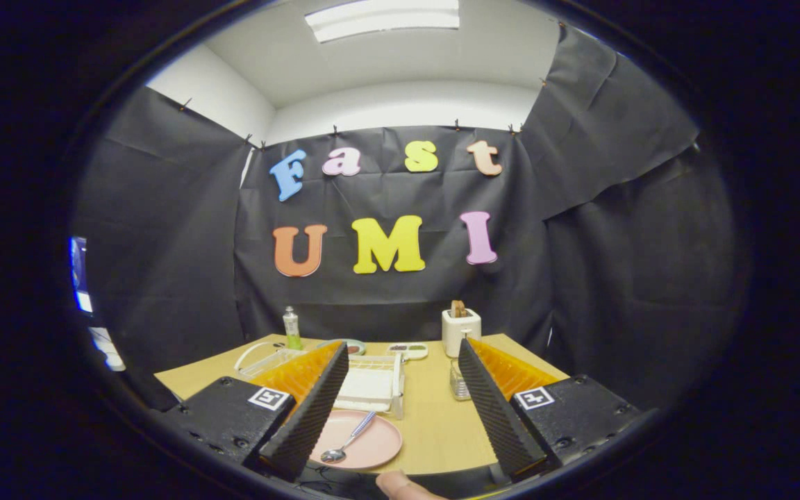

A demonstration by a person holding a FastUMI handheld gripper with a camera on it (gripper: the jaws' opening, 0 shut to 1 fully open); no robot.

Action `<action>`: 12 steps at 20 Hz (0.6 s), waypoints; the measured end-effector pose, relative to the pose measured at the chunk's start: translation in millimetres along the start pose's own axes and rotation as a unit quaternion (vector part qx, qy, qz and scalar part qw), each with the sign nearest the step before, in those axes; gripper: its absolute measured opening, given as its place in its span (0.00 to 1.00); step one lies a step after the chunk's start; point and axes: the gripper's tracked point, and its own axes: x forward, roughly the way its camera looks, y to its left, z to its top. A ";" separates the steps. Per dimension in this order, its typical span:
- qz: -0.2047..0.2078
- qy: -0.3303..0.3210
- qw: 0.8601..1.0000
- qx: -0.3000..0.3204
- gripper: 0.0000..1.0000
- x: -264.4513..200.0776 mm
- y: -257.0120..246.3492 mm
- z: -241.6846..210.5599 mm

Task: Take the plate from the dish rack, then take the spoon from the basket and place it into the plate.

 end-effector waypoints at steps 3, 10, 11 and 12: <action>-0.002 0.008 1.000 0.000 1.00 -1.3 -5.7 -4.5; -0.020 0.028 0.999 0.007 1.00 -4.6 -21.7 -16.8; -0.020 0.026 0.999 0.007 1.00 -4.4 -22.0 -15.0; -0.020 0.024 0.999 0.009 1.00 -4.3 -22.7 -13.8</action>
